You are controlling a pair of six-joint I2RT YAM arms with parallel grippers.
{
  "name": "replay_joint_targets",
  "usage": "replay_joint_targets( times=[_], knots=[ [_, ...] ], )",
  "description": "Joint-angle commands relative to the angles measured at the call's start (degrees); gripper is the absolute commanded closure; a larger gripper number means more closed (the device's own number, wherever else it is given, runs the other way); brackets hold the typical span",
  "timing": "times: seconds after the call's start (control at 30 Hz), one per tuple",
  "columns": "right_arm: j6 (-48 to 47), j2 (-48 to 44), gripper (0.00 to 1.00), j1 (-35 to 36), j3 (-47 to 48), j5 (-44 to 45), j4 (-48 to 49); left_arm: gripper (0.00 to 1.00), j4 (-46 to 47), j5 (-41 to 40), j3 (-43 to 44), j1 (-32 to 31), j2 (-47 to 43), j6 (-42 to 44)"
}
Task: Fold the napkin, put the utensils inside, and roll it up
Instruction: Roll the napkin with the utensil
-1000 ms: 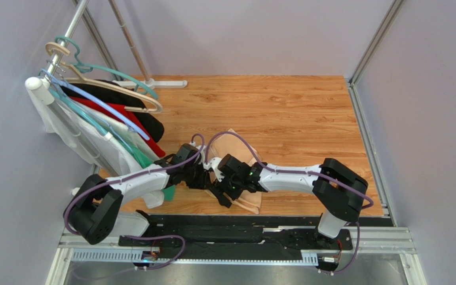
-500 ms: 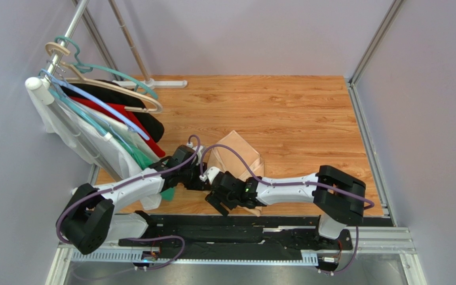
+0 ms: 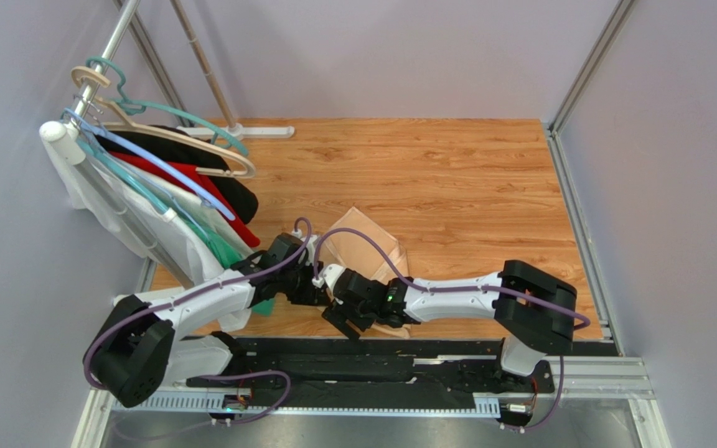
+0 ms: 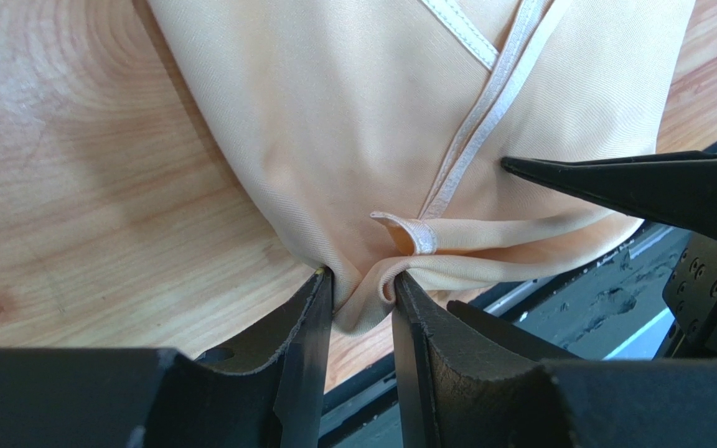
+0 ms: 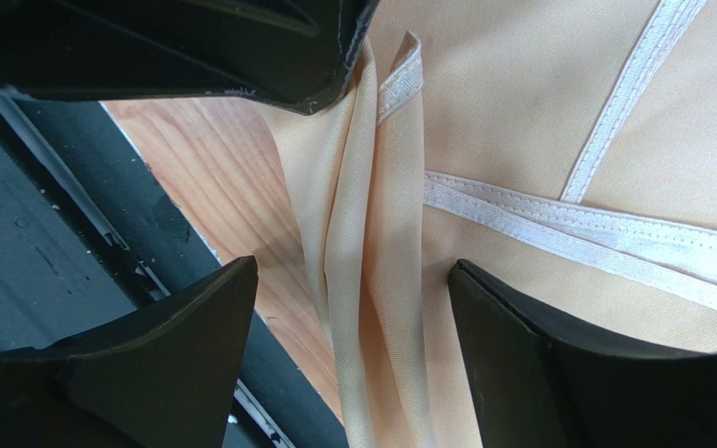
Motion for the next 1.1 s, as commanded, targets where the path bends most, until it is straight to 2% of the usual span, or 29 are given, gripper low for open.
replay_joint_targets(
  times=[0.0, 0.2, 0.57, 0.6, 0.7, 0.73, 0.83, 1.07],
  knots=[
    [2.57, 3.77, 0.20, 2.95, -1.81, -6.47, -4.33, 0.61, -1.41, 1.83, -0.67, -0.29, -2.52, -0.87],
    [4.50, 5.17, 0.21, 5.59, -0.84, -5.59, -5.99, 0.61, -3.78, 1.04, -1.46, -0.20, -5.86, -1.57],
    [7.84, 8.08, 0.25, 7.44, -0.49, 4.08, -7.23, 0.61, -3.96, 1.04, -2.25, -0.20, -6.57, -2.10],
    [8.19, 8.34, 0.27, 7.44, -0.66, 5.30, -7.66, 0.61, -4.14, 0.96, -2.26, -0.29, -6.57, -2.10],
    [9.24, 8.95, 0.42, 7.53, -0.84, 6.54, -8.37, 0.61, -4.31, 1.04, -2.26, -0.29, -6.40, -2.01],
    [9.33, 9.04, 0.50, 7.53, -0.92, 6.72, -8.46, 0.61, -4.32, 1.04, -2.26, -0.29, -6.40, -2.01],
    [9.86, 9.92, 0.59, 7.62, -0.84, 7.42, -9.25, 0.61, -4.32, 0.96, -2.17, -0.20, -6.05, -1.93],
    [10.48, 10.97, 0.66, 7.62, -0.66, 8.13, -10.13, 0.61, -4.58, 1.39, -2.08, -0.20, -6.13, -1.93]
  ],
)
